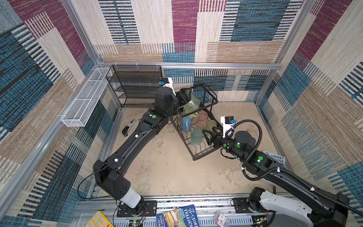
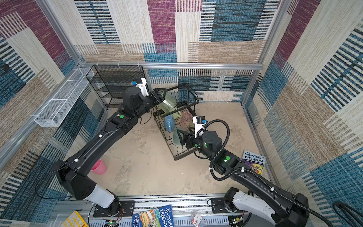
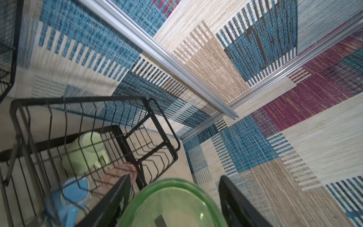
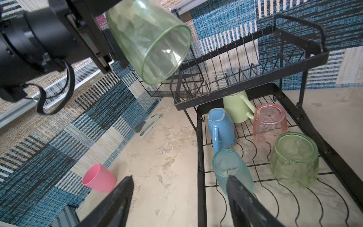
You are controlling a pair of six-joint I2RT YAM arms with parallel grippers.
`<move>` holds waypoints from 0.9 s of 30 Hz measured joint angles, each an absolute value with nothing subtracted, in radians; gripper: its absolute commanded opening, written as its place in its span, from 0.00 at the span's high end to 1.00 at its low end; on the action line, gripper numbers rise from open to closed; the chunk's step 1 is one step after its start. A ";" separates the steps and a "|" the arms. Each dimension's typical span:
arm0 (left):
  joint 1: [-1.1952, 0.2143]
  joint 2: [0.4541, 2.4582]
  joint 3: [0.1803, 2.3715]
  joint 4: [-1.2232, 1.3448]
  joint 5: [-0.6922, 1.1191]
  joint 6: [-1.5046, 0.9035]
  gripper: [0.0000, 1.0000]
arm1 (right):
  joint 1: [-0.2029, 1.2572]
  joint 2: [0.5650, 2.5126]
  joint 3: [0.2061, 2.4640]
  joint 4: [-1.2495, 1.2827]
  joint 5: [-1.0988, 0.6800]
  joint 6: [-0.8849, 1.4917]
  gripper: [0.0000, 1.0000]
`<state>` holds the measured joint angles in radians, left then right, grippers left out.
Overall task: Load cups into a dish rack
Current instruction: Place the cup upside down at the dish rack.
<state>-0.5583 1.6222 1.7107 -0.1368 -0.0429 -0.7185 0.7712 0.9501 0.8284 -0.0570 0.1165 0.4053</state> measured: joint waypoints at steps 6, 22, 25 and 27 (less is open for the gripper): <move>-0.554 1.819 1.940 -0.170 -0.046 -0.502 0.48 | 0.770 0.960 0.805 -0.057 0.131 0.332 0.19; -0.554 2.141 2.211 -0.105 -0.046 -0.101 0.48 | 0.768 0.859 0.697 0.007 0.112 0.191 0.17; -0.554 2.171 2.225 -0.098 -0.046 -0.057 0.49 | 0.768 0.849 0.693 0.029 0.104 0.149 0.16; -0.554 2.194 2.239 -0.094 -0.046 -0.041 0.49 | 0.768 0.849 0.693 0.046 0.097 0.118 0.16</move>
